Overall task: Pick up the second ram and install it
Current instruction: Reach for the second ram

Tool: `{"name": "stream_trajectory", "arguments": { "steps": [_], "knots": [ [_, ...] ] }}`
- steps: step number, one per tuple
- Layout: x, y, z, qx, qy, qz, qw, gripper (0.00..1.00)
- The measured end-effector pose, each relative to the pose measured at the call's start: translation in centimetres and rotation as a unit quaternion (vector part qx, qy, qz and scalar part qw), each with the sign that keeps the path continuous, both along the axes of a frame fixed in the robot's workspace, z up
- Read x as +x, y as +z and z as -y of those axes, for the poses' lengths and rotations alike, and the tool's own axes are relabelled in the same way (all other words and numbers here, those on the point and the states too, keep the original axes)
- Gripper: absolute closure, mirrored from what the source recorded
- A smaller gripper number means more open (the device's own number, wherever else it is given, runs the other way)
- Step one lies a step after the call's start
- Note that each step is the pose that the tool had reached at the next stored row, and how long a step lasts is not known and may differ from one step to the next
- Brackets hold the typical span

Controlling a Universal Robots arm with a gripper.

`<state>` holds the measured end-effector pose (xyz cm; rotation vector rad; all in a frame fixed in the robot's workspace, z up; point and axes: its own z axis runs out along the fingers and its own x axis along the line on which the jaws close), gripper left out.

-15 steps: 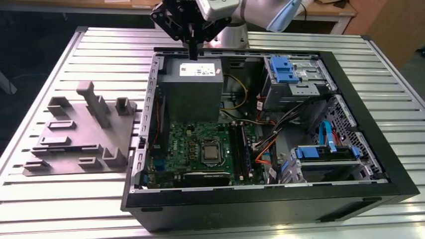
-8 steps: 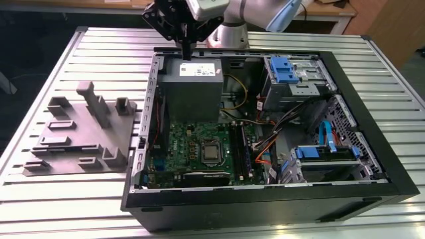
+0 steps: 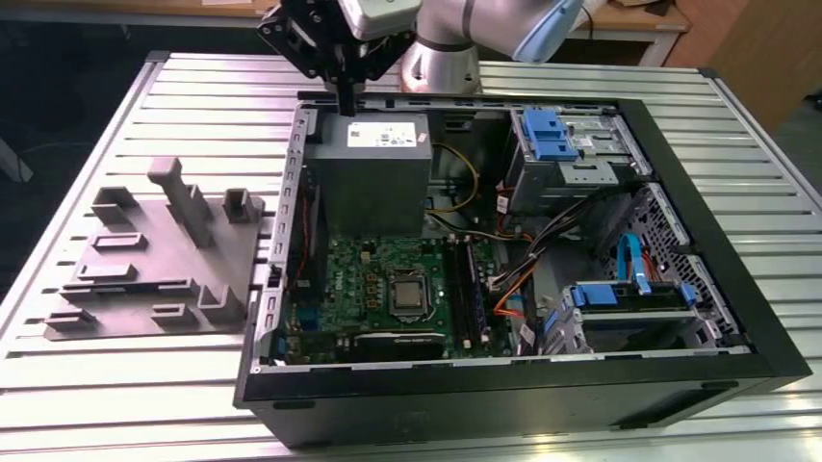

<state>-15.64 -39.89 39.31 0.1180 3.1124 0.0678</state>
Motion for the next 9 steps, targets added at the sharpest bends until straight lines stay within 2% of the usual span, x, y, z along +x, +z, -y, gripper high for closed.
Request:
{"name": "stream_trajectory", "arguments": {
  "steps": [9],
  "knots": [
    [-1.9,-0.01,0.00,-0.0001,0.000,-0.0001,1.0000,0.90]
  ]
}}
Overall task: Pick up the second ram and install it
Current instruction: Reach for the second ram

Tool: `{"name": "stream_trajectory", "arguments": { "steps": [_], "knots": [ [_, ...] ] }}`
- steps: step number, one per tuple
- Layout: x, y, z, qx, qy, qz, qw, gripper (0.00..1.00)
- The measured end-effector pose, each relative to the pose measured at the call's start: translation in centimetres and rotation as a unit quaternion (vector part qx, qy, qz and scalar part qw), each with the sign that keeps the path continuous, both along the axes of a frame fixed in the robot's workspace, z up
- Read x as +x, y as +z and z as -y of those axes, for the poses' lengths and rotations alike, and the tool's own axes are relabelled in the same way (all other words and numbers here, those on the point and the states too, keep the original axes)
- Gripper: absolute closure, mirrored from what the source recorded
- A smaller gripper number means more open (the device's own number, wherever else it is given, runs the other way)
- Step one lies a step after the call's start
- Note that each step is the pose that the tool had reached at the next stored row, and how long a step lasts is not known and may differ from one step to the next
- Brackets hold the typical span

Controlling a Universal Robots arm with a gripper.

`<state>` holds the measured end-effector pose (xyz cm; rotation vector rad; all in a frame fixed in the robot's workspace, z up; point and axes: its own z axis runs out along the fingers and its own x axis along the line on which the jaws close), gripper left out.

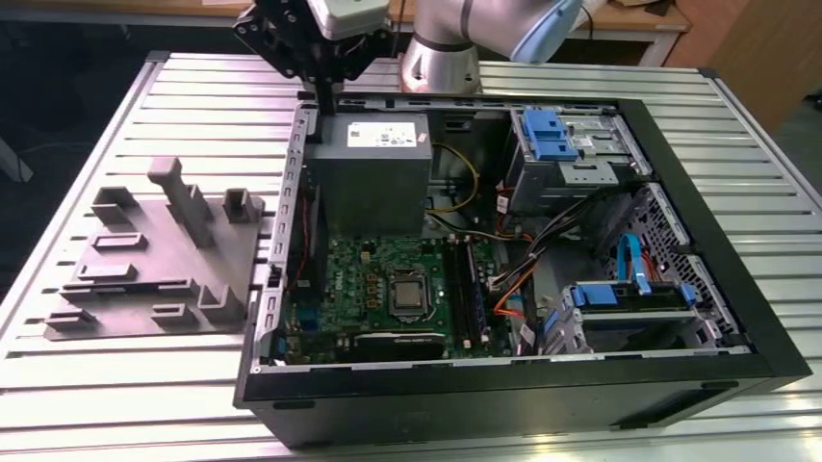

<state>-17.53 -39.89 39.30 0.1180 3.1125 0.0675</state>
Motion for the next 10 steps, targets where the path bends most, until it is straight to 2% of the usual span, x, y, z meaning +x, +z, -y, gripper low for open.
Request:
{"name": "stream_trajectory", "arguments": {
  "steps": [10],
  "knots": [
    [-1.9,-0.04,0.00,0.0000,0.000,0.0000,1.0000,0.90]
  ]
}}
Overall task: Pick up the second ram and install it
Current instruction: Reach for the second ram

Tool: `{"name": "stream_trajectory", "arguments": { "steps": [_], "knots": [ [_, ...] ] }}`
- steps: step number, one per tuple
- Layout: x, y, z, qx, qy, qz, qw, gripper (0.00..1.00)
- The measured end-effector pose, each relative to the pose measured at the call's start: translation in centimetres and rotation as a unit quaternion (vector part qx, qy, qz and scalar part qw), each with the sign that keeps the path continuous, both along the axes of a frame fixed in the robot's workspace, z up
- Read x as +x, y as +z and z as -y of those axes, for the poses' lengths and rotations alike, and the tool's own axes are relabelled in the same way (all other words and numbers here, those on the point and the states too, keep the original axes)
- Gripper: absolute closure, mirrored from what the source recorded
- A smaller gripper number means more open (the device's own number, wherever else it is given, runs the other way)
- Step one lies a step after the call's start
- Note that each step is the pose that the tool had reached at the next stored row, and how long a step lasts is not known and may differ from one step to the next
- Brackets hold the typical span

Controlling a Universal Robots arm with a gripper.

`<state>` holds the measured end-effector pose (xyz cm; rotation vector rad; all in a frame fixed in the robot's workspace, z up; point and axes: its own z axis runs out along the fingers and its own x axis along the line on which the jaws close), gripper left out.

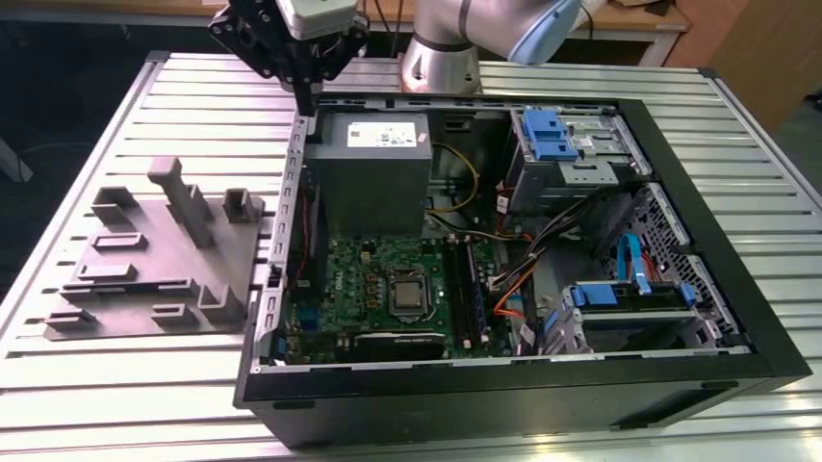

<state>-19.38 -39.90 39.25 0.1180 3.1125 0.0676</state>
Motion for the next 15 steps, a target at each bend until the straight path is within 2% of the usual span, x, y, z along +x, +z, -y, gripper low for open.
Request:
{"name": "stream_trajectory", "arguments": {
  "steps": [15],
  "knots": [
    [-3.1,-0.19,0.00,0.0000,0.000,0.0000,1.0000,0.90]
  ]
}}
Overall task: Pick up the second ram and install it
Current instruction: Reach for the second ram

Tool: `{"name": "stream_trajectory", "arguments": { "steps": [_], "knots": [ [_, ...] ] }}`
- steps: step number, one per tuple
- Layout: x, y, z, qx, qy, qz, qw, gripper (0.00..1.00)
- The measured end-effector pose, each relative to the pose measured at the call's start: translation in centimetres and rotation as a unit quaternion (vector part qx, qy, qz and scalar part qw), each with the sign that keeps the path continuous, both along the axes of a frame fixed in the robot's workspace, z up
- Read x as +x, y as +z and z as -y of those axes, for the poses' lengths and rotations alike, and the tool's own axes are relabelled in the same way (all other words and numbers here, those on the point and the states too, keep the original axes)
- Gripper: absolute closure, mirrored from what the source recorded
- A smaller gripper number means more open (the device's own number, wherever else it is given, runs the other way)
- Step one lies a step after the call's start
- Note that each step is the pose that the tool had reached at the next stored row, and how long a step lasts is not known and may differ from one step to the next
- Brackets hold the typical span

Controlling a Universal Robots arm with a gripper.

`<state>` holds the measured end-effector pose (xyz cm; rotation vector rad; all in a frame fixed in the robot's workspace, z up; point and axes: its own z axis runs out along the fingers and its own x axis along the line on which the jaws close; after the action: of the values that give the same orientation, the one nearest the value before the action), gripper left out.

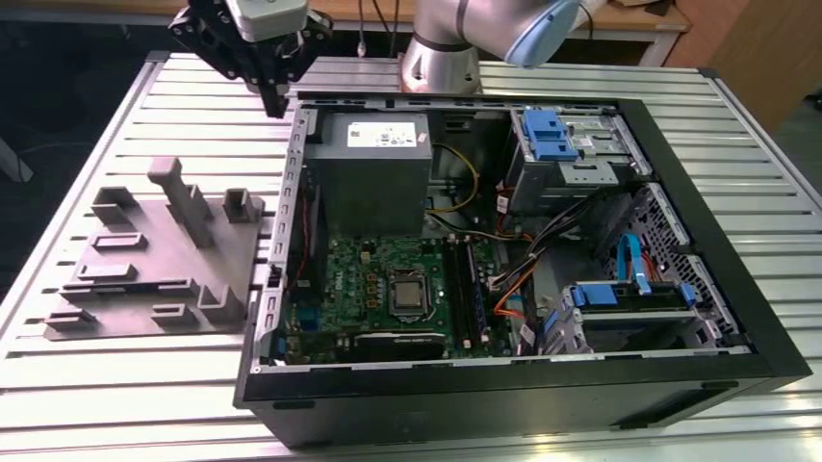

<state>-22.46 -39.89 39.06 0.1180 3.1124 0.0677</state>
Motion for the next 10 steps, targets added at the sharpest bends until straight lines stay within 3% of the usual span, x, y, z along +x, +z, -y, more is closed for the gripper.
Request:
{"name": "stream_trajectory", "arguments": {
  "steps": [10],
  "knots": [
    [-2.1,-0.26,0.00,0.0000,0.000,0.0000,1.0000,0.90]
  ]
}}
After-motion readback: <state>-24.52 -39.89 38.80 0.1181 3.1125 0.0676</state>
